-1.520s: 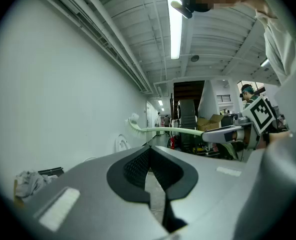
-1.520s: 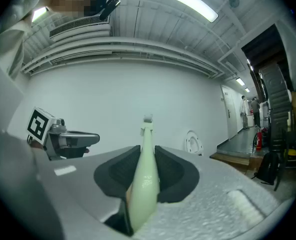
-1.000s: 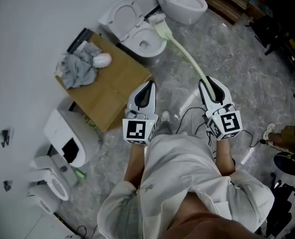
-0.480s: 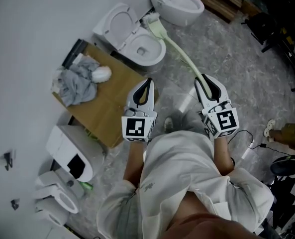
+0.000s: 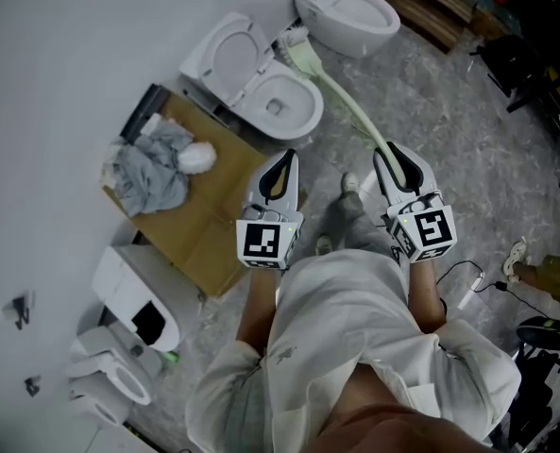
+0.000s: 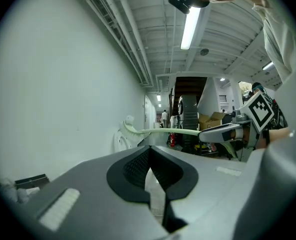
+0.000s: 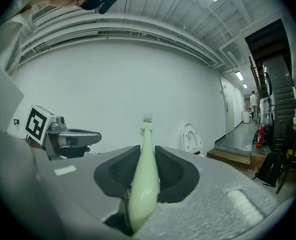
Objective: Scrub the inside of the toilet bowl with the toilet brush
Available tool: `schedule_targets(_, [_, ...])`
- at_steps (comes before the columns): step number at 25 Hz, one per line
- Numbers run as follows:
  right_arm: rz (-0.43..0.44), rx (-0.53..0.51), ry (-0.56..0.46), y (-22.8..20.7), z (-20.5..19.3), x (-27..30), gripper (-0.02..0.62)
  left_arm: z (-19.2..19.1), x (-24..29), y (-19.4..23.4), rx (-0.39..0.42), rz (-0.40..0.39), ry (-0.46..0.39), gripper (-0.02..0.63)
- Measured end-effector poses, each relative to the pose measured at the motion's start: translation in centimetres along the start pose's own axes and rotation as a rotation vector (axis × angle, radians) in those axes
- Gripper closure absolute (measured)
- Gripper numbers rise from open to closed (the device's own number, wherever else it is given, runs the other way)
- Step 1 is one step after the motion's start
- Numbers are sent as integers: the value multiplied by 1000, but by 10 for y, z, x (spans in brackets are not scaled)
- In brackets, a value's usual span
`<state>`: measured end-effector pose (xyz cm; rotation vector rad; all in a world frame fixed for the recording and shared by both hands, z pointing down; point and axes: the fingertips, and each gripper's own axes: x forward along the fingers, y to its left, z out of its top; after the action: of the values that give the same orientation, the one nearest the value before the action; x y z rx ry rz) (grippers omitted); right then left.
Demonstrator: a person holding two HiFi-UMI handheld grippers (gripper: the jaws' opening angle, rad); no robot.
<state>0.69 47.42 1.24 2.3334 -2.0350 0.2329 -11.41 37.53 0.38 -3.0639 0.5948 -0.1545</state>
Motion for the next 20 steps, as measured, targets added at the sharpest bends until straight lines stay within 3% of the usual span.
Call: schedule_targets(20, [239, 1, 59, -138, 27, 169, 500, 7, 191, 54, -32, 152, 43, 589])
